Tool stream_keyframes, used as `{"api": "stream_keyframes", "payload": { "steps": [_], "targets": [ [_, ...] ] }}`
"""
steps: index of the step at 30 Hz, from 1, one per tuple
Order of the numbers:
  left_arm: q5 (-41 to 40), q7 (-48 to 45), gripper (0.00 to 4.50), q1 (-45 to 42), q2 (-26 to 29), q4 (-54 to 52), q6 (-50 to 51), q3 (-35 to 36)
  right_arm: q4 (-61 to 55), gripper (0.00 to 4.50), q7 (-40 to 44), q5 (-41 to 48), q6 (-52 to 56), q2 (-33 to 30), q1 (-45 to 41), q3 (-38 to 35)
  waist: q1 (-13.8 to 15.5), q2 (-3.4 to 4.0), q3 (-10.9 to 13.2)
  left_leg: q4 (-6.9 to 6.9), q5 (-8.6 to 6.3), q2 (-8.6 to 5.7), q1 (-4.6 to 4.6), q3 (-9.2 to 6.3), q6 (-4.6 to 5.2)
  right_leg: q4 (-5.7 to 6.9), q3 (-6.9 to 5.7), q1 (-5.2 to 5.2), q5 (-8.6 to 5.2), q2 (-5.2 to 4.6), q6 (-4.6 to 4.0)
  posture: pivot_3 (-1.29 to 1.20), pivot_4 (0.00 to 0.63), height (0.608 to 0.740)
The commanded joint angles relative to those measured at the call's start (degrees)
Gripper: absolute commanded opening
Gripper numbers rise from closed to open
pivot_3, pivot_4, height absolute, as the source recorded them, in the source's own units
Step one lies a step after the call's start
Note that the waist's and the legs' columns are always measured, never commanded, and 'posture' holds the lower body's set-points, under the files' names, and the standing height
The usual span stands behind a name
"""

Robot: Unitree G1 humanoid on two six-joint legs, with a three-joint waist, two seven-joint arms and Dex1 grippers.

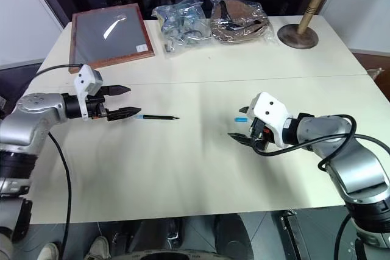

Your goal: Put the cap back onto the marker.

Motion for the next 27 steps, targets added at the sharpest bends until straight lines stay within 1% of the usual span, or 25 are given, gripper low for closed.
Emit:
{"api": "stream_keyframes", "payload": {
  "steps": [1, 7, 11, 18, 26, 27],
  "targets": [
    [6.92, -6.15, 4.47, -7.59, -2.85, 13.69, -13.08, -3.61, -5.59, 3.83, -2.78, 1.68, 2.67, 0.29, 2.13, -4.01, 0.28, -0.02, -0.01, 0.05, 0.00, -0.01, -0.13, -0.03, 0.01, 0.00, -0.02, -0.08, 0.02, 0.03, 0.03, 0.00, 0.150, 0.740],
    [12.48, -13.03, 4.47, -15.39, -8.74, 31.48, -28.33, -5.40, -11.52, 3.83, -6.41, 3.58, 6.85, 0.97, 7.00, -7.44, -0.03, -0.05, -0.01, 0.13, -0.07, -0.03, -0.20, 0.01, 0.14, -0.03, 0.00, -0.10, 0.06, -0.03, 0.11, 0.00, 0.150, 0.740],
    [15.68, -14.70, 4.47, -17.66, -10.67, 37.94, -33.52, -5.68, -14.75, 3.83, -8.34, 4.86, 9.21, 1.32, 9.55, -9.55, -0.17, -0.05, -0.01, 0.12, -0.07, -0.01, -0.19, -0.01, 0.14, 0.01, -0.01, -0.13, 0.06, 0.02, 0.12, 0.00, 0.150, 0.740],
    [21.04, -12.55, 4.47, -18.81, -12.43, 43.32, -36.61, -6.40, -16.34, 3.83, -9.38, 6.69, 10.99, 0.47, 10.82, -11.66, -0.02, -0.08, -0.03, 0.15, -0.07, 0.01, -0.19, -0.06, 0.14, 0.08, 0.00, -0.13, 0.06, 0.00, 0.12, 0.00, 0.150, 0.740],
    [22.99, -12.66, 4.47, -18.00, -12.03, 44.35, -35.69, -6.43, -15.36, 3.83, -9.46, 7.31, 10.74, -0.50, 9.59, -11.08, -0.07, -0.10, -0.04, 0.28, -0.07, 0.01, -0.15, -0.12, 0.14, 0.26, 0.00, -0.11, 0.06, -0.02, 0.12, 0.00, 0.150, 0.740],
    [23.20, -12.78, 4.23, -17.88, -11.87, 44.44, -35.45, -6.53, -15.21, 3.83, -9.41, 7.32, 10.68, -0.58, 9.43, -10.99, -0.08, -0.10, -0.04, 0.30, -0.07, 0.02, -0.15, -0.12, 0.14, 0.28, 0.00, -0.11, 0.06, -0.01, 0.12, 0.00, 0.150, 0.740]
  ]
}}
